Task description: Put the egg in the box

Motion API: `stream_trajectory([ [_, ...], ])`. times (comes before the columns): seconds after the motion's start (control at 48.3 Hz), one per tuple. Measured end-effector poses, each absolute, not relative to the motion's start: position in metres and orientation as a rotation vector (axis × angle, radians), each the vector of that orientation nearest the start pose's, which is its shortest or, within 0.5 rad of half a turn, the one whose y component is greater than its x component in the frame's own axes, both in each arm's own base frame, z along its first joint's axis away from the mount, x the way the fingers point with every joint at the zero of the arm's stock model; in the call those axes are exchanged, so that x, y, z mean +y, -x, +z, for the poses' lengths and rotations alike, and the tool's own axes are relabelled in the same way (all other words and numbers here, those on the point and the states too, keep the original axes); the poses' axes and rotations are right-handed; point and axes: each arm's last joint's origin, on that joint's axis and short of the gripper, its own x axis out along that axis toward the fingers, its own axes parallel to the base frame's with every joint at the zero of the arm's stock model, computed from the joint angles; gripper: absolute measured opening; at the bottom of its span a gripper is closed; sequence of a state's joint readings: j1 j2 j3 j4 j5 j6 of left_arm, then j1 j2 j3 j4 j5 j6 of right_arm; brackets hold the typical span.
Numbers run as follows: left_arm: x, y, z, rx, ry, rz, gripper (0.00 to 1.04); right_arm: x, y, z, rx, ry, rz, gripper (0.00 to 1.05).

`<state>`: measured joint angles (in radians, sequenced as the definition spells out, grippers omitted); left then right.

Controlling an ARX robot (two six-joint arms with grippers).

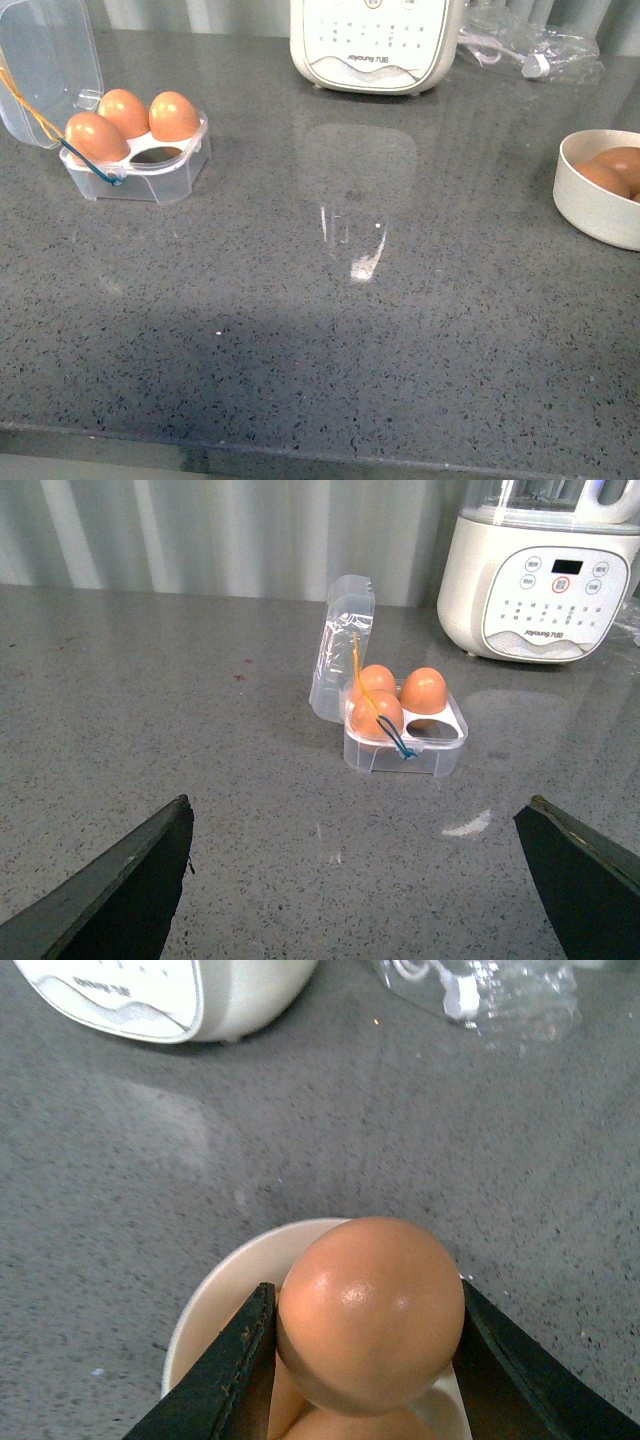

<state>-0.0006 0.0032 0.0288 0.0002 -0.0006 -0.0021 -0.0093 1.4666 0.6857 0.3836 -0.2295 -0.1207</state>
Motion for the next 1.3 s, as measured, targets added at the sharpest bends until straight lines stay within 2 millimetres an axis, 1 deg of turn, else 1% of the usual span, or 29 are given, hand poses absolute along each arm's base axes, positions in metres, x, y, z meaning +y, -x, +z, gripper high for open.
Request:
stream_trajectory([
  [0.041,0.000,-0.096,0.173,-0.026,0.002,0.000,0.98,0.006,-0.296,0.203,0.372,0.072,0.247,0.43],
  [0.166,0.000,-0.096,0.173,-0.026,0.002,0.000,0.98,0.018,-0.297,0.224,0.318,0.072,0.273,0.43],
  [0.248,0.000,-0.096,0.173,-0.026,0.002,0.000,0.98,0.029,-0.301,0.239,0.273,0.077,0.297,0.43],
  [0.311,0.000,-0.096,0.173,-0.026,0.002,0.000,0.98,0.044,-0.306,0.252,0.235,0.075,0.339,0.43],
  [0.373,0.000,-0.096,0.173,-0.026,0.002,0.000,0.98,0.067,-0.313,0.264,0.195,0.066,0.429,0.43],
  [0.414,0.000,-0.096,0.173,-0.026,0.002,0.000,0.98,0.080,-0.317,0.267,0.186,0.056,0.485,0.43],
  [0.456,0.000,-0.096,0.173,-0.026,0.002,0.000,0.98,0.098,-0.321,0.269,0.184,0.048,0.558,0.43],
  [0.538,0.000,-0.096,0.173,-0.026,0.002,0.000,0.98,0.132,-0.324,0.264,0.195,0.039,0.711,0.43],
  [0.6,0.000,-0.096,0.173,-0.026,0.002,0.000,0.98,0.154,-0.322,0.257,0.211,0.041,0.823,0.42],
  [0.663,0.000,-0.096,0.173,-0.026,0.002,0.000,0.98,0.169,-0.317,0.253,0.223,0.053,0.905,0.42],
  [0.808,0.000,-0.096,0.173,-0.026,0.002,0.000,0.98,0.188,-0.309,0.247,0.241,0.084,1.075,0.42],
  [0.87,0.000,-0.096,0.173,-0.026,0.002,0.000,0.98,0.192,-0.312,0.243,0.259,0.114,1.106,0.42],
  [0.994,0.000,-0.096,0.173,-0.026,0.002,0.000,0.98,0.192,-0.333,0.235,0.273,0.128,1.074,0.42],
  [1.118,0.000,-0.096,0.173,-0.026,0.002,0.001,0.98,0.196,-0.354,0.231,0.270,0.127,1.038,0.42],
  [1.18,0.000,-0.096,0.173,-0.026,0.002,0.000,0.98,0.200,-0.362,0.230,0.267,0.121,1.033,0.42],
  [1.305,0.000,-0.096,0.173,-0.026,0.002,0.000,0.98,0.209,-0.373,0.227,0.268,0.111,1.027,0.42],
])
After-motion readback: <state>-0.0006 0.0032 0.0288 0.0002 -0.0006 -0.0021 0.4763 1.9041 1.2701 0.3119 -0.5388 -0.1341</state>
